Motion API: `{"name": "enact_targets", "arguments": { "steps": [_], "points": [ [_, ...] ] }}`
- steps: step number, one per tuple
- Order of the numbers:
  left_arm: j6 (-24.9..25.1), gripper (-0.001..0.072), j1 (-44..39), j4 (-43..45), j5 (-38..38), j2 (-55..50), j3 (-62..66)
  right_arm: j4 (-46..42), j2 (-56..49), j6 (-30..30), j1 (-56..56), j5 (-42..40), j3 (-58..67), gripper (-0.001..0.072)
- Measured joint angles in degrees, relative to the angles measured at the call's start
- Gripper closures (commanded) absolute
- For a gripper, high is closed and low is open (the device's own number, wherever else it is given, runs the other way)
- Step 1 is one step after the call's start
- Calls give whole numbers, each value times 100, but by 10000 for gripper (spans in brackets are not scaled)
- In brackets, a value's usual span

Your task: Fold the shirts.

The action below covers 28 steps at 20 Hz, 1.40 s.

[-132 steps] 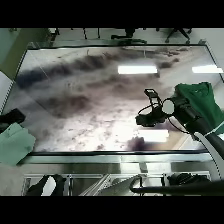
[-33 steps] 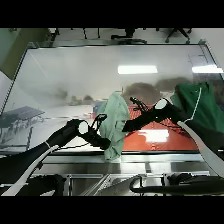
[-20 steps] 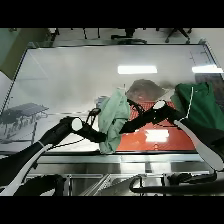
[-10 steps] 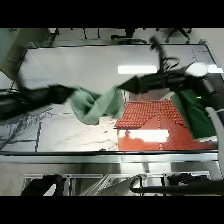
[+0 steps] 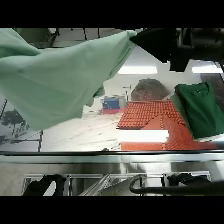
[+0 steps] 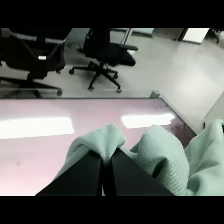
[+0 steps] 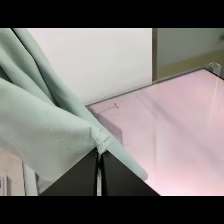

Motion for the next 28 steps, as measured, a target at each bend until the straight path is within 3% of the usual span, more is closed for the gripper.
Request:
{"name": "enact_targets", "arguments": {
  "steps": [5, 9, 10, 11, 12, 16, 20, 24, 28],
  "points": [
    [11, 692, 118, 0, -354, -1067, -981, -612, -896, 291, -2, 269, -514, 697],
    [389, 688, -289, -24, 186, -2339, -2098, -793, -2000, 332, -2, 334, -1204, 697],
    [494, 477, -398, -28, 376, -2667, -2256, -833, -2284, 332, -2, 332, -1300, 697],
    [562, 116, -494, -44, 516, -3038, -2352, -850, -2555, 330, -7, 306, -1368, 697],
    [619, 48, -544, -44, 573, -3353, -2365, -883, -2806, 328, -15, 243, -1423, 697],
    [717, 48, -343, -44, 142, -4240, -1661, -953, -3298, 310, -262, 87, -1512, 697],
    [752, 48, 173, 109, -774, -4328, -1182, -1016, -3178, 334, -820, 52, -1537, 697],
    [772, 48, 483, 745, -1381, -3814, -2201, -1060, -3025, 356, -1307, 254, -1545, 696],
    [776, 49, 551, 1001, -907, -3130, -4079, -1075, -2981, 361, -1478, 382, -1545, 697]
  ]
}}
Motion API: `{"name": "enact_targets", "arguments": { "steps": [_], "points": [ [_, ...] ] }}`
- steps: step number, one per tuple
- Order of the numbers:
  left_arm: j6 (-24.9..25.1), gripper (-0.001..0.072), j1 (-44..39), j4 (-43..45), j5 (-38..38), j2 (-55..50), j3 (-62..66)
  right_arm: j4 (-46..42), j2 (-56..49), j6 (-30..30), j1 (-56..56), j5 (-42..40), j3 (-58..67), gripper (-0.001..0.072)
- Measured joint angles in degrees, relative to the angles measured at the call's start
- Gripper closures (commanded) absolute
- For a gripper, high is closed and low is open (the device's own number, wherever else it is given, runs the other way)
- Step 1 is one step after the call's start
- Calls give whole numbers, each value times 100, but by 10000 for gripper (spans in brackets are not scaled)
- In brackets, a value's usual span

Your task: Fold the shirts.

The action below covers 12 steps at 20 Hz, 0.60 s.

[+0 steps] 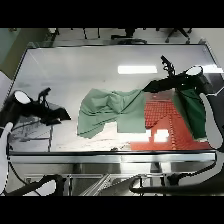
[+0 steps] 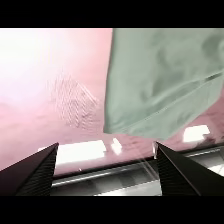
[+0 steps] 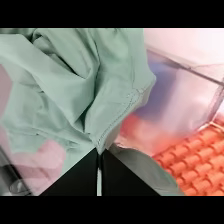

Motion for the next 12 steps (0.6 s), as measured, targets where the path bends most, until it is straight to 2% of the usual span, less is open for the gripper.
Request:
{"name": "enact_targets", "arguments": {
  "steps": [4, 8, 9, 10, 11, 12],
  "points": [
    [433, 49, -164, -970, 990, 127, -1342, 0, 9, 0, -44, 50, 0, 697],
    [831, 52, -597, -1803, 1491, -382, -1598, -2, 11, 0, -55, 149, 0, 697],
    [872, 215, -684, -1906, 1523, -531, -1547, 0, 11, 0, -55, 190, 0, 696],
    [920, 532, -754, -1932, 1606, -691, -1467, 0, 11, 0, -55, 214, 0, 696],
    [949, 694, -796, -1932, 1659, -833, -1377, 0, 11, 0, -55, 258, 0, 697],
    [984, 695, -833, -1899, 1641, -951, -1255, 0, 13, 0, -55, 295, 0, 697]
  ]
}}
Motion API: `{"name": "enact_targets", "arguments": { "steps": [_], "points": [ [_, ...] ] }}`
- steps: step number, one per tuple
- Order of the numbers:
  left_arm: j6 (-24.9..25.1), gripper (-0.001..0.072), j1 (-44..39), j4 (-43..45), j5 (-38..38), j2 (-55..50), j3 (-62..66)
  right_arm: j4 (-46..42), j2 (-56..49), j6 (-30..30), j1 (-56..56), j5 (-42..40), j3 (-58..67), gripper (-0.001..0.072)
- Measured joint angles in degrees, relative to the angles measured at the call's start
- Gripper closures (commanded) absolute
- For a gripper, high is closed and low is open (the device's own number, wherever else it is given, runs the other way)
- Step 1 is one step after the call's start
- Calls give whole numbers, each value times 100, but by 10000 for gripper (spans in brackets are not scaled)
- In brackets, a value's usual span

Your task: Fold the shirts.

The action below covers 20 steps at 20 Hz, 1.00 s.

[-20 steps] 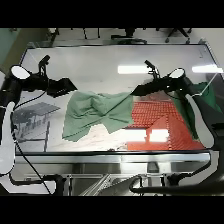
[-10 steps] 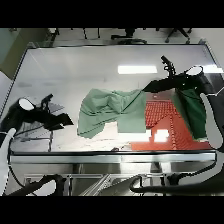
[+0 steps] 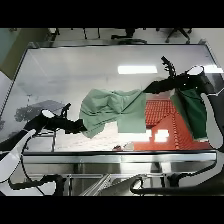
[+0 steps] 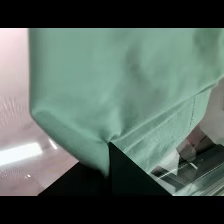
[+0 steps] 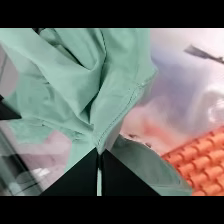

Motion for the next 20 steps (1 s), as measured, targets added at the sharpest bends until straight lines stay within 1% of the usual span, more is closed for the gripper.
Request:
{"name": "enact_targets", "arguments": {
  "steps": [2, 5, 8, 11, 13, 16, 18, 20],
  "points": [
    [17, 698, -42, 2, -81, -116, 299, 22, 44, 0, 0, 87, -2, 697],
    [28, 698, -7, -90, -520, 79, 1008, 267, 328, 0, -33, 140, 11, 697],
    [-33, 698, 225, -96, -1054, 758, 2087, 874, 949, -7, -168, 170, 146, 697],
    [-98, 698, 573, -127, -1552, 1665, 3600, 1488, 1886, -199, -413, 50, 415, 697],
    [-136, 697, 857, -133, -1729, 2249, 4776, 1648, 2592, -369, -592, -315, 540, 697],
    [-140, 697, 1296, -160, -1733, 2914, 6157, 1746, 3696, -673, -837, -1145, 627, 697],
    [-155, 697, 1593, -175, -1700, 3224, 6719, 1650, 4260, -885, -929, -1624, 656, 697],
    [-157, 697, 1823, -175, -1650, 3379, 6935, 1499, 4562, -1010, -988, -1934, 662, 697]
  ]
}}
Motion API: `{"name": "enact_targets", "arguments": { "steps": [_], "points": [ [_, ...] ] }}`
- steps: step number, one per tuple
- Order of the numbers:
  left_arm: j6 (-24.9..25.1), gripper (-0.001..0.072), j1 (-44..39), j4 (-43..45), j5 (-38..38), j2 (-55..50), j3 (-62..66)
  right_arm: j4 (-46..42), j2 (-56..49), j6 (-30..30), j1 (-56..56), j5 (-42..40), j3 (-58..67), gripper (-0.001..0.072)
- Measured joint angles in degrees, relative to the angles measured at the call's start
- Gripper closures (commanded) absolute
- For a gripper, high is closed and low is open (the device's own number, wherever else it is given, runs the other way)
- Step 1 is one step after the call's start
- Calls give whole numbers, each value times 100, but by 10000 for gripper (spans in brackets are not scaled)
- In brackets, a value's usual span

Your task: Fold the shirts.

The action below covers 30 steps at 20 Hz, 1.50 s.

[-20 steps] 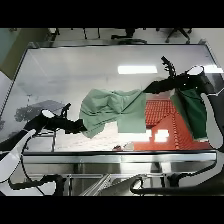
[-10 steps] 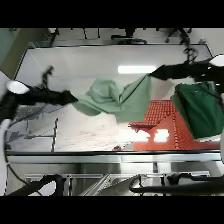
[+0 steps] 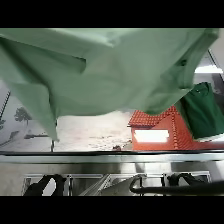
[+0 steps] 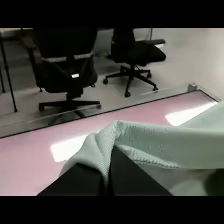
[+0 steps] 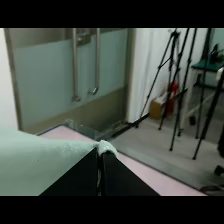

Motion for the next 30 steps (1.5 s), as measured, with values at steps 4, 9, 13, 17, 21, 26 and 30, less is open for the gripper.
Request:
{"name": "enact_targets", "arguments": {
  "steps": [4, 9, 13, 17, 21, 26, 30],
  "points": [
    [-4, 695, 160, 0, -76, -190, -400, -146, -358, -31, -44, 66, 0, 697],
    [170, 693, -374, 39, -140, -1388, -1558, -103, -2070, 35, 225, 605, -11, 696],
    [479, 692, -901, 146, 284, -2988, -2299, -96, -3858, 35, 741, 389, -13, 697],
    [590, 686, -986, 356, 623, -4389, -2179, -81, -5121, 37, 1058, -227, -15, 576],
    [511, -1, -807, 437, 240, -5117, -1215, -85, -5442, 37, 1014, -361, -2, 362],
    [-59, -1, -382, 490, -1043, -4992, -577, -988, -4922, 767, 326, 621, -11, 345],
    [-291, -1, -173, 782, -1558, -4019, -2000, -2022, -4476, 1416, -249, 1604, -444, 344]
  ]
}}
